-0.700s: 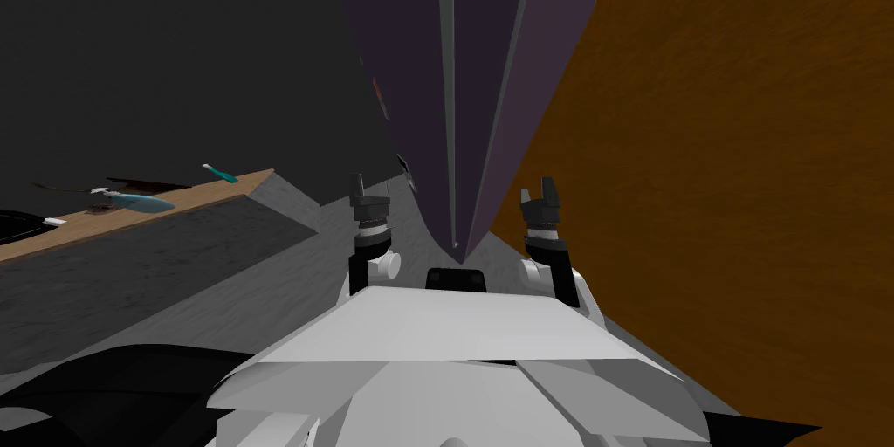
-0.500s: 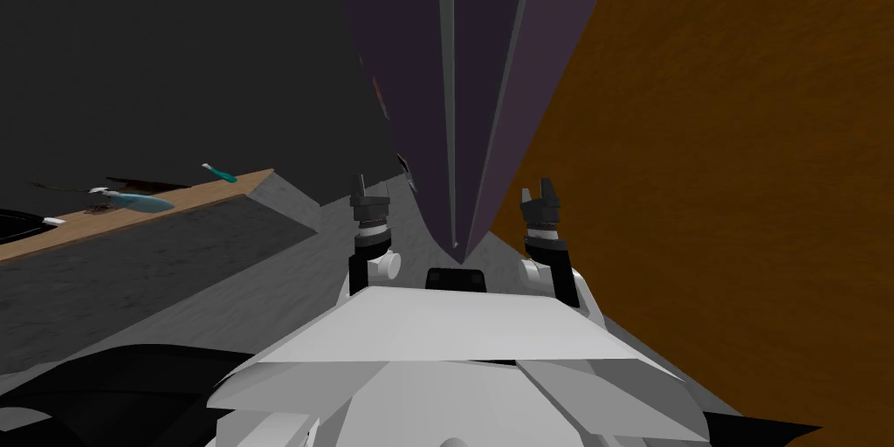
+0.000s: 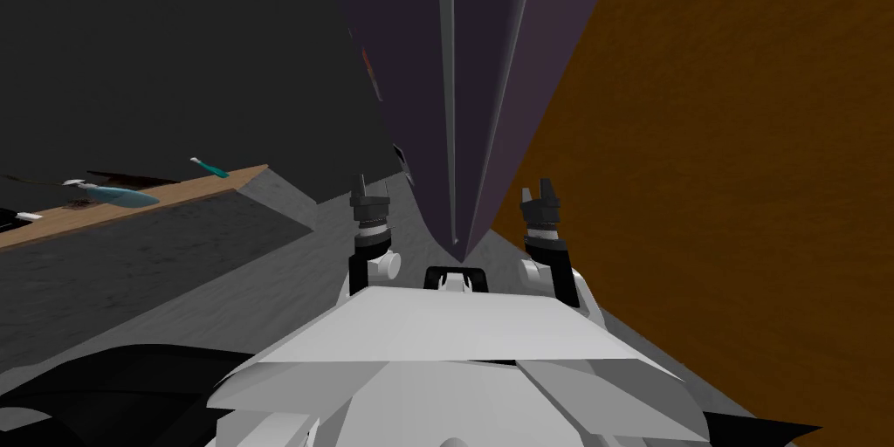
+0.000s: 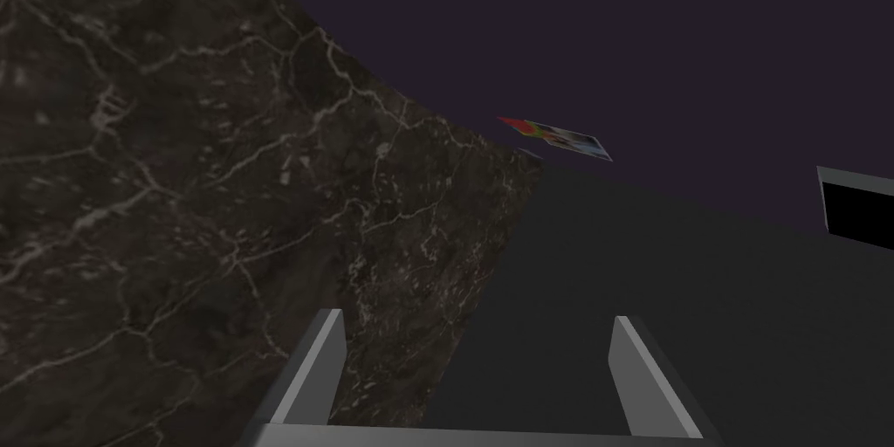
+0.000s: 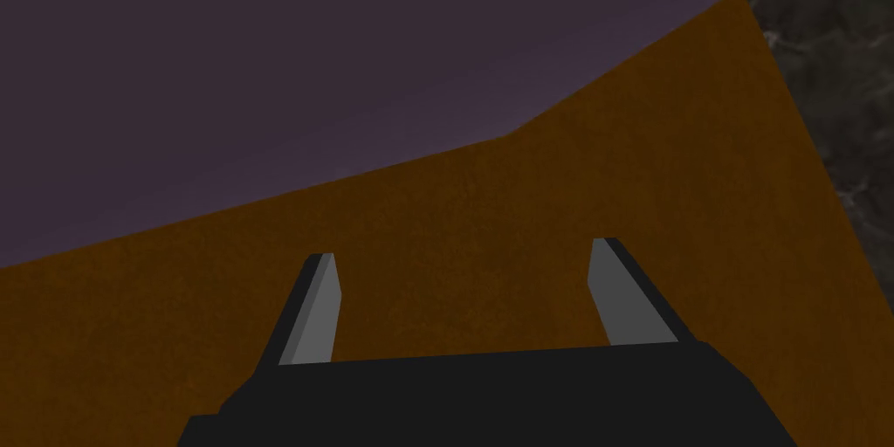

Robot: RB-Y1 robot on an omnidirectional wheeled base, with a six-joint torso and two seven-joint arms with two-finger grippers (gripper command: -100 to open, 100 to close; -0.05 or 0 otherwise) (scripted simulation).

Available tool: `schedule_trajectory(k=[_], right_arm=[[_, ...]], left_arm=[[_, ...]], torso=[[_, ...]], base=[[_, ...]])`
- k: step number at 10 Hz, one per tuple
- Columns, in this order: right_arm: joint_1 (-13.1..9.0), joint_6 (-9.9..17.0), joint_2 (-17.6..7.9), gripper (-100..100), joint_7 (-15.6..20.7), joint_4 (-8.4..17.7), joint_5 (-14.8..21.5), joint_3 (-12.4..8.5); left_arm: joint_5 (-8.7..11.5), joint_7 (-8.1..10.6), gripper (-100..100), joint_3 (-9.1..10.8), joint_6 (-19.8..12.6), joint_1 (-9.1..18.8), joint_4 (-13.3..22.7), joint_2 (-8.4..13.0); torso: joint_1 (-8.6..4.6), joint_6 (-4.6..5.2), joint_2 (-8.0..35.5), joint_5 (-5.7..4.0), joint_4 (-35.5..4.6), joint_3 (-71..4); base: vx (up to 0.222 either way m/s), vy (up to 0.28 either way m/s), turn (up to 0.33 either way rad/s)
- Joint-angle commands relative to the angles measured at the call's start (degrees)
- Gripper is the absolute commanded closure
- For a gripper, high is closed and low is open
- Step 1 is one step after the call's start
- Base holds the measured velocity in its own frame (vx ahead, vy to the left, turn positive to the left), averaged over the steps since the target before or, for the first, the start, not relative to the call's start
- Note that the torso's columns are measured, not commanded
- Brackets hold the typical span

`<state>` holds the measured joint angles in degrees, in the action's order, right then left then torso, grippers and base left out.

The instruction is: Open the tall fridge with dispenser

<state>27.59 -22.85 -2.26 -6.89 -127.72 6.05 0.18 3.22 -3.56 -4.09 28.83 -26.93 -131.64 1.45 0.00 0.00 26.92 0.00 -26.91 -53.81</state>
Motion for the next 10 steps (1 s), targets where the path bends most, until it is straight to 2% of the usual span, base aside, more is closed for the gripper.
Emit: schedule_trajectory(k=[1, 2, 3, 5, 7, 8, 10], right_arm=[[0.0, 0.0, 0.0, 0, 0.0, 0.0, 0.0, 0.0], [0.0, 0.0, 0.0, 0, 0.0, 0.0, 0.0, 0.0], [-0.2, -0.4, -2.1, -100, -2.0, 0.5, -1.4, 0.6], [-0.3, -0.9, -3.7, -100, -4.7, 1.2, -3.4, 1.5], [-0.5, -1.6, -5.0, -100, -8.1, 2.1, -6.0, 2.7], [-0.5, -1.6, -5.0, -100, -8.5, 2.1, -6.0, 2.7], [-0.6, -2.5, -6.0, -100, -12.2, 3.2, -9.1, 4.0]], left_arm=[[0.0, 0.00, 0, 0.00, 0.0, 0.0, 0.0, 0.0], [0.0, 0.00, 0, 0.00, 0.0, 0.0, 0.0, 0.0], [0.0, 0.00, 0, 0.00, 0.0, 0.0, 0.0, 0.0], [0.0, 0.00, 0, 0.00, 0.0, 0.0, 0.0, 0.0], [0.0, 0.00, 0, 0.00, 0.0, 0.0, 0.0, 0.0], [0.0, 0.00, 0, 0.00, 0.0, 0.0, 0.0, 0.0], [0.0, 0.00, 0, 0.00, 0.0, 0.0, 0.0, 0.0]], torso=[[0.00, 0.00, 4.2, 0.00, -4.2, -8.5], [0.00, 0.00, 8.5, 0.00, -8.5, -16.9], [0.00, 0.00, 12.7, 0.00, -12.7, -25.4], [0.01, 0.00, 15.2, 0.01, -15.1, -30.4], [0.02, 0.00, 15.3, 0.01, -15.4, -30.7], [0.02, 0.00, 15.4, 0.00, -15.4, -30.8], [0.00, 0.00, 15.4, 0.00, -15.4, -30.8]], base=[[0.000, 0.000, 0.000], [0.000, 0.000, 0.000], [0.004, 0.002, 0.042], [-0.005, 0.003, 0.055], [-0.006, 0.006, 0.056], [-0.003, 0.004, 0.023], [-0.003, 0.006, 0.061]])
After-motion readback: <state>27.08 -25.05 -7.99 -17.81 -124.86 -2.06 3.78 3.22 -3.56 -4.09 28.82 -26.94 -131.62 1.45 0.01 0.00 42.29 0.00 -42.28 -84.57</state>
